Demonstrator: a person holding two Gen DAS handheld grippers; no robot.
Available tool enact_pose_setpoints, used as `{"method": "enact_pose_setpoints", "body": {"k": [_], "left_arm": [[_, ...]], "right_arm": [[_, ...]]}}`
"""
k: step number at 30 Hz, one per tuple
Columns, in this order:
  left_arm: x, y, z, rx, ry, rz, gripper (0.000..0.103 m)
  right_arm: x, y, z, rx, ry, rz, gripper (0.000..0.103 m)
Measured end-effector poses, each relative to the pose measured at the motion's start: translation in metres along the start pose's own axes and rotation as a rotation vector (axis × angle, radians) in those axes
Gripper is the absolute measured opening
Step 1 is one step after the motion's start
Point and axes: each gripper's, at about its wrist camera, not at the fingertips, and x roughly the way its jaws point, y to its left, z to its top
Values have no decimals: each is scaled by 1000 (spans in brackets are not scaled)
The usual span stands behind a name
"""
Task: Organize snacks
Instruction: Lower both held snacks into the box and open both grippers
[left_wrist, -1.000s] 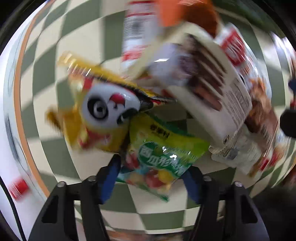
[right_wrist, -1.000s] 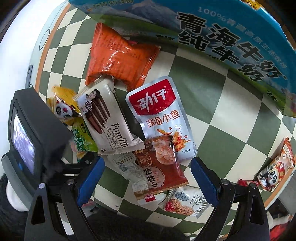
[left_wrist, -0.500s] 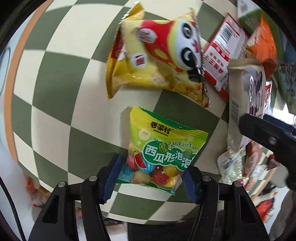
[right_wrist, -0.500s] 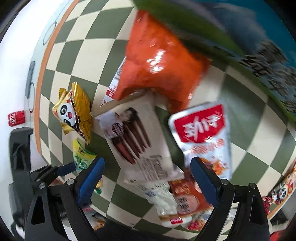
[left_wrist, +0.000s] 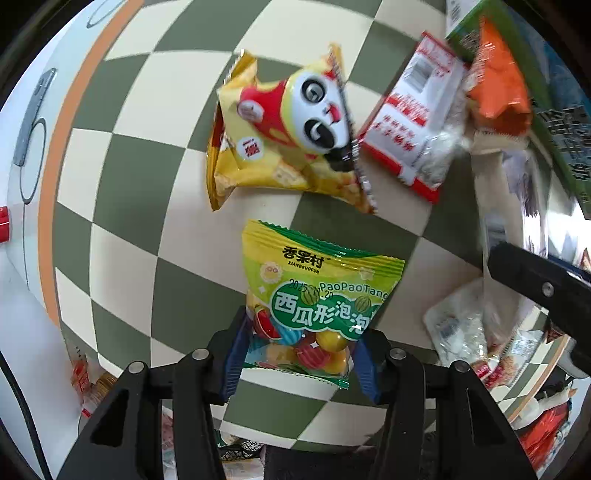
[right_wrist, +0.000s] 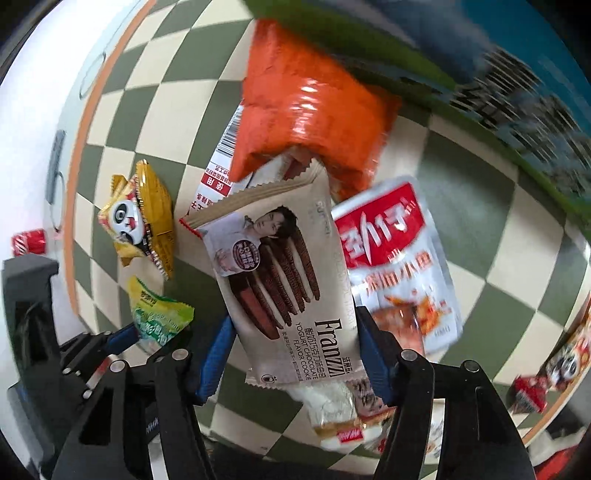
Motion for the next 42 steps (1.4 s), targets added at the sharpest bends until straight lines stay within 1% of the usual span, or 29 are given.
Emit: {"method": "enact_pose_setpoints", "body": {"k": [2, 3, 8, 12, 13, 16, 17, 19, 21, 24, 25, 27, 28, 31, 33, 36, 39, 42], "left_arm": [[-12, -5, -3, 4, -14, -3, 48], [-18, -5, -7, -17, -18, -16, 48], [-68, -34, -15, 31, -91, -68, 48], [-119, -70, -3, 92, -157, -113, 48], [-131, -72, -1, 110, -169, -123, 48], [-172, -93, 21, 162, -223, -158, 48], [-181, -96, 32, 172, -235, -164, 48], [-203, -118, 54, 208, -261, -182, 48], [-216, -135, 81, 231, -281, -181, 48], [-222, -157, 124, 258, -287, -167, 48], [-226, -165, 132, 261, -282, -162, 48], [-221, -177, 165, 264, -260, -149, 48], [-217, -184, 185, 260, -245, -135, 48], [-204, -195, 219, 251, -213, -102, 48], [-192, -201, 244, 243, -187, -76, 48], [-179, -209, 266, 242, -156, -53, 48], [-172, -215, 280, 250, -139, -43, 48], [-164, -219, 293, 253, -131, -26, 49]], "right_arm": [[-12, -10, -9, 31, -10, 49, 66], [-19, -14, -14, 42, -18, 66, 66], [-57, -36, -36, 93, -60, 158, 66], [-101, -63, -50, 135, -125, 218, 66], [-115, -68, -52, 150, -147, 228, 66], [-156, -95, -56, 200, -217, 258, 66], [-166, -101, -58, 216, -240, 263, 66], [-191, -118, -57, 259, -298, 272, 66], [-210, -135, -51, 305, -343, 274, 66], [-230, -165, -38, 383, -390, 273, 66], [-235, -175, -32, 409, -404, 266, 66], [-239, -193, -18, 461, -428, 241, 66], [-240, -200, -9, 485, -431, 233, 66], [-232, -223, 11, 562, -419, 236, 66], [-224, -232, 24, 597, -409, 217, 66], [-211, -241, 38, 623, -386, 175, 66], [-194, -249, 48, 654, -353, 151, 66], [-181, -251, 54, 661, -341, 119, 66]]}}
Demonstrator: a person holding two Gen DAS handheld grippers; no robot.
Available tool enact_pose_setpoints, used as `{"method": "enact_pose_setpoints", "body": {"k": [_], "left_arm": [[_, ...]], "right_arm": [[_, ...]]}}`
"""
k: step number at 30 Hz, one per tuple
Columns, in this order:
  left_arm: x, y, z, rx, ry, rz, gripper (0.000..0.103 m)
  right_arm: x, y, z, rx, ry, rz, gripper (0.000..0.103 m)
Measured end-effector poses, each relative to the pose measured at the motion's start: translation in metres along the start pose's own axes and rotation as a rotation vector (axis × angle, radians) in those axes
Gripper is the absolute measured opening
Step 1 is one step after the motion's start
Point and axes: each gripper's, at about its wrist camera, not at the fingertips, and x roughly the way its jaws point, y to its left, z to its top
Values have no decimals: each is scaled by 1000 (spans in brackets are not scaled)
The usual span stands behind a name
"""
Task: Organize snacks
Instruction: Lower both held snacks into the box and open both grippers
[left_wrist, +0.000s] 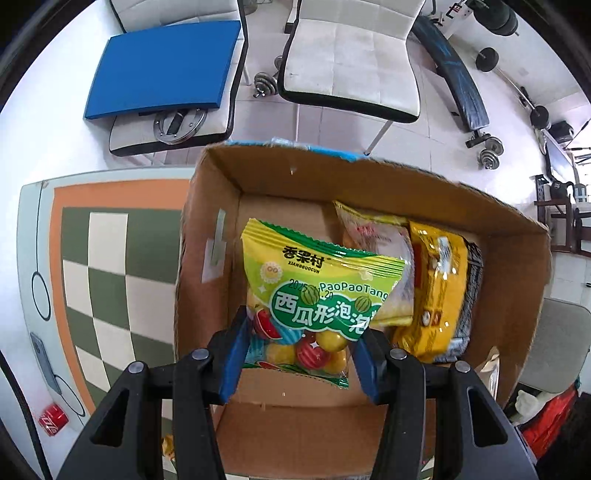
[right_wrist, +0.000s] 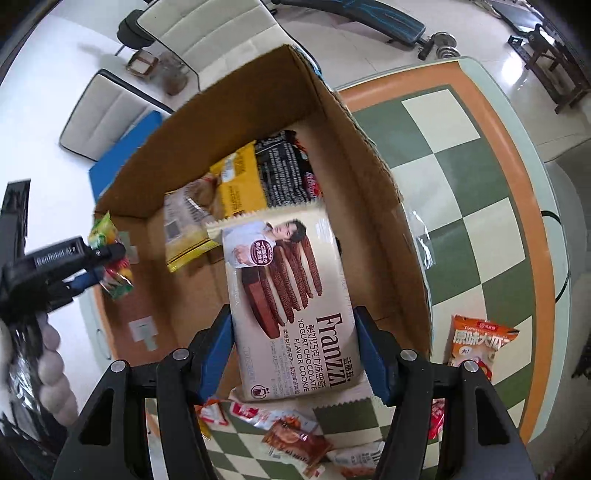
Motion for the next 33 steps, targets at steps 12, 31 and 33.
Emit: {"method": "enact_pose_setpoints", "body": {"k": [12, 31, 33], "left_arm": [[-10, -11, 6, 54, -31, 6, 87], [-82, 19, -152, 90, -216, -26, 87], [-74, 29, -179, 65, -196, -11, 87]], "right_arm": [[16, 10, 8, -28, 29, -65, 94], [-25, 36, -55, -259, 31, -9, 95], [-20, 27, -74, -255, 74, -6, 95]]}}
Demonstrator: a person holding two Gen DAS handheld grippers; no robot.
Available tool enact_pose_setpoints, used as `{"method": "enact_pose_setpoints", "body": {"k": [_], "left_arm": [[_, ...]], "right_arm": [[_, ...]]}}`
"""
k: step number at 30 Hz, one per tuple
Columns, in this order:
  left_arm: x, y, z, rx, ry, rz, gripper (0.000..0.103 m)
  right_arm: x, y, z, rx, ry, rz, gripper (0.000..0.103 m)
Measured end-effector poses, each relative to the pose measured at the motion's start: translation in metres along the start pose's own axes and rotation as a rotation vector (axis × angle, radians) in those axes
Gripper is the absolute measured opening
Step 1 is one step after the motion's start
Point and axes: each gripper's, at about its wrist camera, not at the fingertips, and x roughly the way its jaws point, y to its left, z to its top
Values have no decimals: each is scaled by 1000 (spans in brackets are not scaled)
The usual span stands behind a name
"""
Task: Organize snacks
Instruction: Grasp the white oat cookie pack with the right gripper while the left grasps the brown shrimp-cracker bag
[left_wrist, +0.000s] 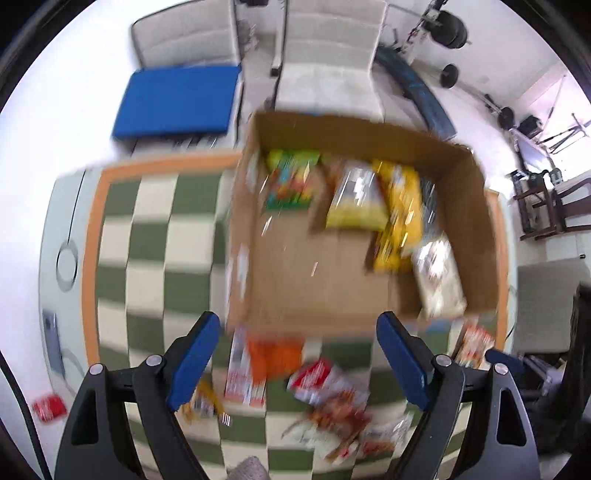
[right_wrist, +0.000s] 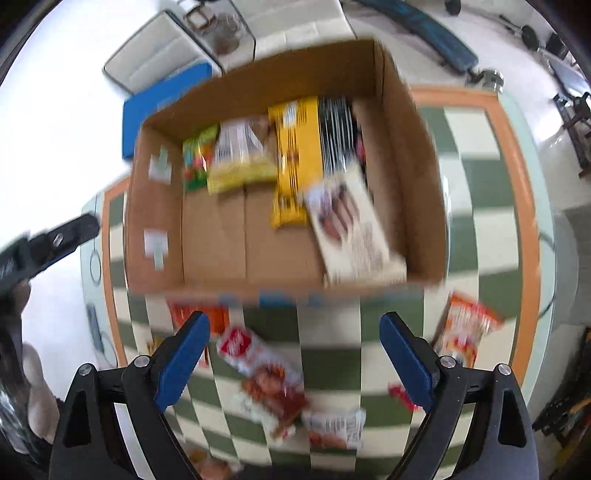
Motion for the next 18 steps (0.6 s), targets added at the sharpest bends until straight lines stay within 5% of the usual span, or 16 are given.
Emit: {"method": "enact_pose_setpoints", "body": {"k": [11, 18], "left_arm": [[100, 25, -156, -236, 327, 10, 87], [152, 13, -191, -390, 436, -62, 87]], "right_arm": [[100, -41, -128, 44, 305, -12, 95], [132, -61, -158, 85, 346, -31, 95]]}}
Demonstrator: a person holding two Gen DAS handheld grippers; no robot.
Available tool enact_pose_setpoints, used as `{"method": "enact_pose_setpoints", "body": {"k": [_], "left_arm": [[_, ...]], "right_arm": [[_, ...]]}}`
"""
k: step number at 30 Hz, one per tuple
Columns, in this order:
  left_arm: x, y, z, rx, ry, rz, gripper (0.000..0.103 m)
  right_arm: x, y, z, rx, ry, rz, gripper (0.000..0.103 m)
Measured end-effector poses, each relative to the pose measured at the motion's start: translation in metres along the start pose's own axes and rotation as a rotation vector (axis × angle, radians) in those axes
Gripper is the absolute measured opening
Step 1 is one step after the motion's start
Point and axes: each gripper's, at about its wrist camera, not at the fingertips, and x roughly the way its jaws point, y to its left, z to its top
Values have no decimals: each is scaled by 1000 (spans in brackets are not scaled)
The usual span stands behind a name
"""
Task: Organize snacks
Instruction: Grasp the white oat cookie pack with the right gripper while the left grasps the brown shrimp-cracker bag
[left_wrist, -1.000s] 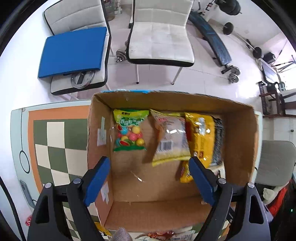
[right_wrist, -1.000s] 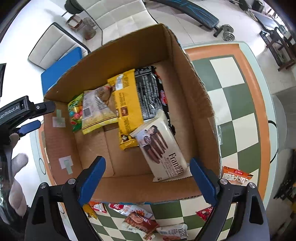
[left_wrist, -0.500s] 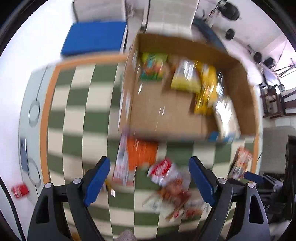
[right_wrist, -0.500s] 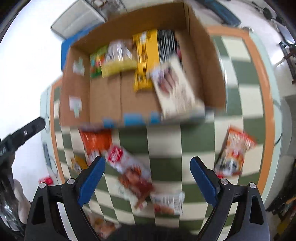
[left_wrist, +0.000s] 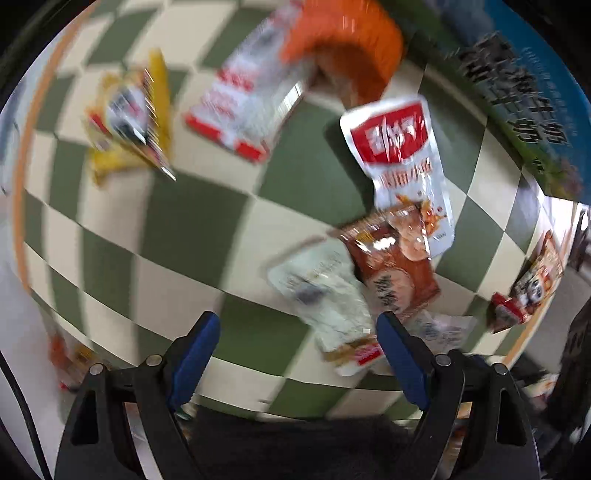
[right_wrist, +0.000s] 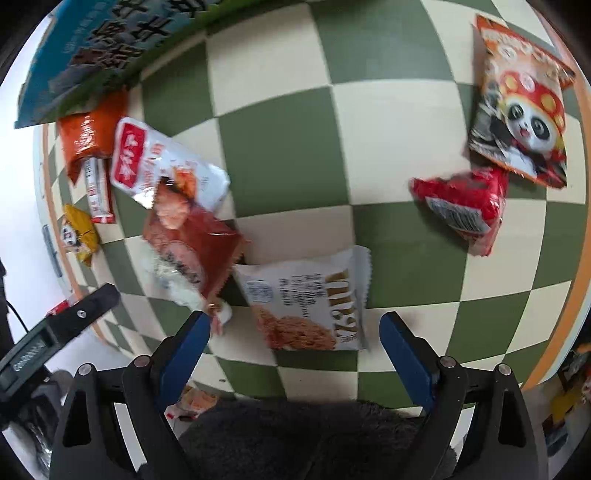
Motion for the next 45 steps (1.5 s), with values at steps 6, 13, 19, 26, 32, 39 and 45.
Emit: {"method": "enact_pose_setpoints", "body": {"k": [6, 13, 19, 26, 32, 39, 45], "left_arm": [[20, -22, 15, -145, 62, -163, 87], [44, -83, 31, -17, 100, -18, 86], [43, -109, 16, 190, 34, 160, 57], [42, -95, -10, 343, -51, 315, 56], [45, -81, -10, 305, -34, 258, 57], [51, -71, -11, 269, -27, 236, 59], [51, -70, -5, 250, -16, 212, 59]], "right_arm": [[0, -19, -4, 38, -27, -13, 95], [-6, -33, -7, 72, -49, 14, 95], [-7, -44, -10, 71, -40, 45, 95], [13, -29, -9, 32, -4, 39, 95], [41, -5, -4, -27, 15, -53, 95], [41, 6, -5, -75, -33, -151, 79], [33, -8, 2, -41, -24, -144, 83]]}}
